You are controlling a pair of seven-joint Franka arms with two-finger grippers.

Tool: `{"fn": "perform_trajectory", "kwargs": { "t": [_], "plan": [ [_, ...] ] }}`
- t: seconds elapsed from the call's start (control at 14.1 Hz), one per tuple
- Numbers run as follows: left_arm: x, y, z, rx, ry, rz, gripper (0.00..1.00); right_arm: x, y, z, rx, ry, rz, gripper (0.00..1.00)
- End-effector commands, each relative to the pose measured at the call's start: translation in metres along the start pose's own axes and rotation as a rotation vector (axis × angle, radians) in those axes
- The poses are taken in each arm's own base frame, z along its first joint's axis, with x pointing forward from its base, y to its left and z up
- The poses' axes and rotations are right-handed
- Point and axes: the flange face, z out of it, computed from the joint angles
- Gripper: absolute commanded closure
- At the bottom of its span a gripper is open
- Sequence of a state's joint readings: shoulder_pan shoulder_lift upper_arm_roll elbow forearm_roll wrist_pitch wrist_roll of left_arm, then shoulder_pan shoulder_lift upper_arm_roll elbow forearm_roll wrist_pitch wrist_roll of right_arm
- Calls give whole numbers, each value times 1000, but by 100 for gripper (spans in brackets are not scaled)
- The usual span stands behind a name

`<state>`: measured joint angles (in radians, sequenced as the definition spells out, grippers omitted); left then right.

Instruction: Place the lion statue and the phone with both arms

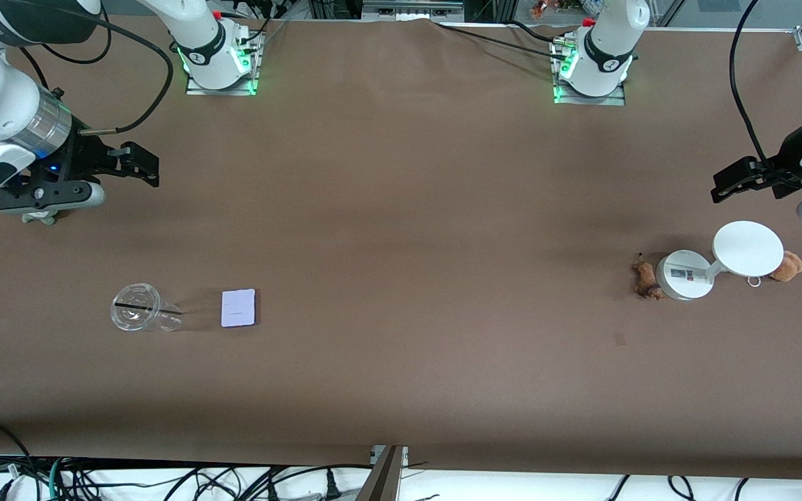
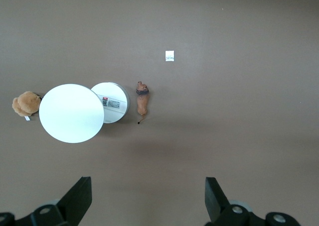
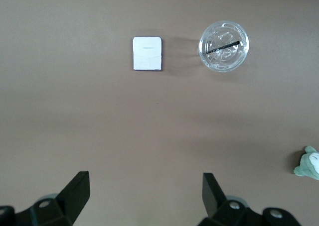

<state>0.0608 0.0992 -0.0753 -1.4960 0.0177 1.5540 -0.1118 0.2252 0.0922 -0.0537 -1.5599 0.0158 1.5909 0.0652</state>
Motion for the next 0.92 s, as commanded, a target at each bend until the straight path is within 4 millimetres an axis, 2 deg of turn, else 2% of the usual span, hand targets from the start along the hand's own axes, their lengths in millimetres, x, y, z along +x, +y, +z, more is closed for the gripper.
{"fn": "perform_trajectory", "kwargs": {
  "t": [0.0, 0.85],
  "plan": [
    [3, 0, -6, -19, 19, -5, 0, 2, -2, -5, -15, -4, 5, 0],
    [4, -2, -6, -16, 20, -9, 0, 3, -3, -6, -8, 5, 6, 0]
  ]
}}
